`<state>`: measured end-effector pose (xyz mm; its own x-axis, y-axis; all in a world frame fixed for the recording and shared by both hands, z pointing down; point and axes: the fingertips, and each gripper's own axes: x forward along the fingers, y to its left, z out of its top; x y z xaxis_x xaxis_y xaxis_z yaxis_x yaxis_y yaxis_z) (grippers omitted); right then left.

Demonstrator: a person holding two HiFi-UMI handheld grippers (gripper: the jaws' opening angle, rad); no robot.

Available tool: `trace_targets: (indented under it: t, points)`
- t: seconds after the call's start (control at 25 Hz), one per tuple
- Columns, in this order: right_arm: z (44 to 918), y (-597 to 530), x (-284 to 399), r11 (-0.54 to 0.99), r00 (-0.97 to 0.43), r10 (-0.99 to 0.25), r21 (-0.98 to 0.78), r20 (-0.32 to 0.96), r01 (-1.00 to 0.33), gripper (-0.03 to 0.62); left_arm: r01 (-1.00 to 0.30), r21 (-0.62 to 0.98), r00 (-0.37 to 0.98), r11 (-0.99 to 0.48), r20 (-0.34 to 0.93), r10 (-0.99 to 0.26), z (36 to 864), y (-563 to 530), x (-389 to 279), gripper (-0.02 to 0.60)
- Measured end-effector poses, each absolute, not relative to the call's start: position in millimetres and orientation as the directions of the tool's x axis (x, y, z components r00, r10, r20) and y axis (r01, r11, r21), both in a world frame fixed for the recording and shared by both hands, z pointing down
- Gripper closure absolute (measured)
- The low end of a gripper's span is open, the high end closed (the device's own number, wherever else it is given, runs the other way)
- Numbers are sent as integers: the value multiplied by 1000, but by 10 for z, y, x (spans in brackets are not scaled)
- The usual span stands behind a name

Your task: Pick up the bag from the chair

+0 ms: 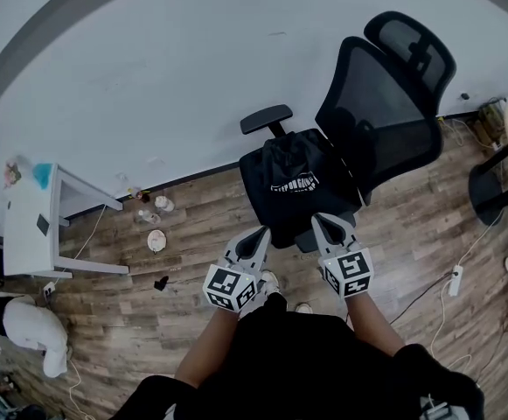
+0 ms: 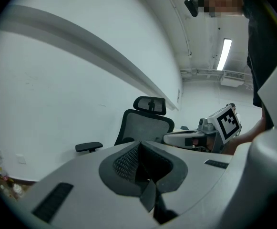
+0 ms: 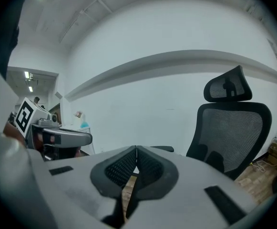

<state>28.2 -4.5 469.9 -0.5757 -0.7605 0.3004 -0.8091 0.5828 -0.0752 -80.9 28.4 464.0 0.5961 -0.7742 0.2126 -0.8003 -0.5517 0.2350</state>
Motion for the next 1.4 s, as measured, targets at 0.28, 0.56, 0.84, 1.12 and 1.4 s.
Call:
trace_targets:
  t: [0.28,0.56,0.84,1.12,1.4]
  points:
    - [4593,-289,-87,586,-569,-757,-51,321,-808,574,-759,243,649,-604,207,-732,4723,57,-903,558]
    - [4740,-472,-41,543,-533,-766,-82,359,-836,572,-732,262,680,-629,209,-703,4792,-166,-970,558]
    - [5006,-899,70,534,-536,-754,-120,380,-837,573,-755,221,655,-617,266,-707,5016,-569,-987,558]
    - [5317,-1399,136,552,-553,-714,-141,429,-822,572,-788,227,615,-572,319,-721,5244,-1062,-1039,558]
    - [5756,-1909,274,557,-558,-678,-162,479,-815,572,-819,263,573,-510,335,-748,5590,-1648,-1057,558]
